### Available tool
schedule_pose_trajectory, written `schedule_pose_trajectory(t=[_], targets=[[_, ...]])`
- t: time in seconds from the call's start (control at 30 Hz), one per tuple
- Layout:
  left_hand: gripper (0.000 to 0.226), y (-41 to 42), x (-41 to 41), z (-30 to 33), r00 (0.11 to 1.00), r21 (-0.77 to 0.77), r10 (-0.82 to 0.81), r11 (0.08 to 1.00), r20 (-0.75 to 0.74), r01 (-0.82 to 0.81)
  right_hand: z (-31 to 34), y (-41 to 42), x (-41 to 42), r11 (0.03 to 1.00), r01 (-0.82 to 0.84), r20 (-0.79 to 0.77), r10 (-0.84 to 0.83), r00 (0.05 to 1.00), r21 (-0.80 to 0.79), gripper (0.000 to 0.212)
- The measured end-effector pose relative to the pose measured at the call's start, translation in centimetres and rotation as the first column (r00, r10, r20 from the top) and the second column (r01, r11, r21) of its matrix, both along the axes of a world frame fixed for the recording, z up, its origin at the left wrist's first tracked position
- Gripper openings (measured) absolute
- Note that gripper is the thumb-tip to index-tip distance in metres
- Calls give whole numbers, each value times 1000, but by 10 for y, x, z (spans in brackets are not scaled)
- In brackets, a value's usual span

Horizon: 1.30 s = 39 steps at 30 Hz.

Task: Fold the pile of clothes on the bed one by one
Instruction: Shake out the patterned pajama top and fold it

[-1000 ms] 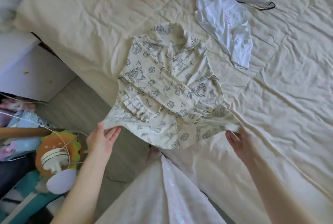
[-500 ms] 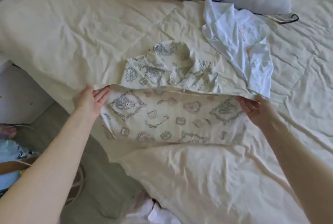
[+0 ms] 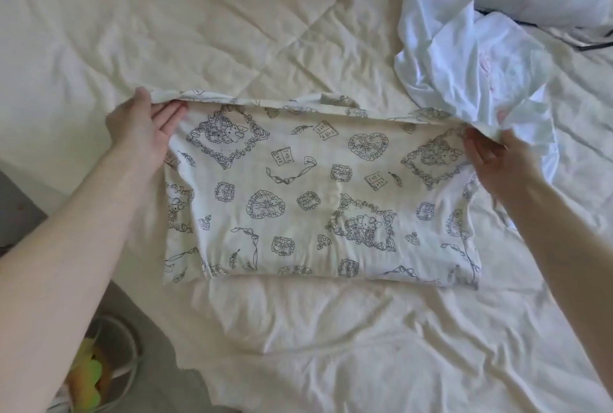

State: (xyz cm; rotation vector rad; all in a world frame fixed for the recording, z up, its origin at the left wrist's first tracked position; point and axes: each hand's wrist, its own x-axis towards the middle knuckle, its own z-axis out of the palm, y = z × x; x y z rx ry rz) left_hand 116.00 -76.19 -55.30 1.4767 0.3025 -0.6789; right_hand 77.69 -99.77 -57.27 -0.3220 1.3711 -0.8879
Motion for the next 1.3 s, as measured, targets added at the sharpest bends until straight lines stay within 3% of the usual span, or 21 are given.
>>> schedule_pose_trajectory(t=[0.07,0.13,0.17,0.2,0.23,0.27,0.33,0.47,0.53,0.57,0.67,0.77,0.87,0.9,0.97,1.07,1.13,1.2,1.23,1.27,1.3], targets=[[17,-3,-3,-8,996,65,-84,994,6,84,-5,0,8,992,-121,-78,122,989,21,16],[18,1,-14,-22,982,199,-184,965,45,171,-14,13,14,960,-277,-299,274,914,32,30],[27,6,-22,-29,961,289,-254,933,107,215,-19,25,16,920,-392,-508,347,788,21,37],[34,13,-32,-36,914,400,-355,880,196,256,-25,39,16,850,-527,-722,372,583,11,40],[38,21,-45,-40,823,518,-486,804,293,291,-28,56,17,741,-671,-870,333,364,4,40],[39,28,-59,-42,681,620,-625,720,383,312,-32,73,18,608,-793,-935,263,236,-29,41],[41,39,-93,-47,326,751,-827,557,459,355,-42,105,25,324,-945,-967,222,125,-48,41],[50,37,-169,-61,-229,887,-921,200,315,416,-58,152,49,-144,-988,-982,170,-86,61,46],[53,36,-184,-73,-392,954,-910,10,132,300,-66,153,49,-259,-955,-975,125,-181,144,50],[55,39,-178,-82,-407,973,-912,-60,37,224,-69,145,43,-259,-943,-964,107,-244,210,51],[54,57,-133,-98,-389,987,-909,-162,-149,1,-81,110,7,-128,-895,-897,66,-437,427,54],[54,78,-91,-89,-263,979,-943,-202,-203,-30,-76,99,-34,13,-887,-881,122,-456,461,52],[55,102,-91,-65,-85,992,-996,-26,-16,121,-59,128,-42,169,-907,-916,195,-352,385,52],[53,111,-100,-59,-49,987,-996,68,76,143,-54,145,-37,150,-926,-930,184,-317,345,54],[53,130,-124,-56,48,976,-987,161,156,144,-45,186,-24,30,-964,-952,171,-255,263,54],[53,159,-151,-60,350,960,-934,157,68,232,-47,227,-29,-22,-966,-927,277,-253,257,50],[42,178,-158,-63,418,905,-908,144,-40,401,-51,227,-54,23,-940,-890,330,-315,342,51],[40,197,-149,-70,334,908,-936,44,-108,418,-54,214,-85,97,-901,-869,327,-372,422,53],[41,199,-143,-67,389,902,-917,91,-89,422,-54,207,-98,152,-875,-858,334,-391,459,51],[41,196,-139,-63,503,899,-864,200,-26,389,-53,201,-108,224,-849,-851,355,-386,479,49],[39,195,-135,-62,612,901,-790,289,33,324,-51,196,-116,322,-824,-858,391,-332,466,48]])
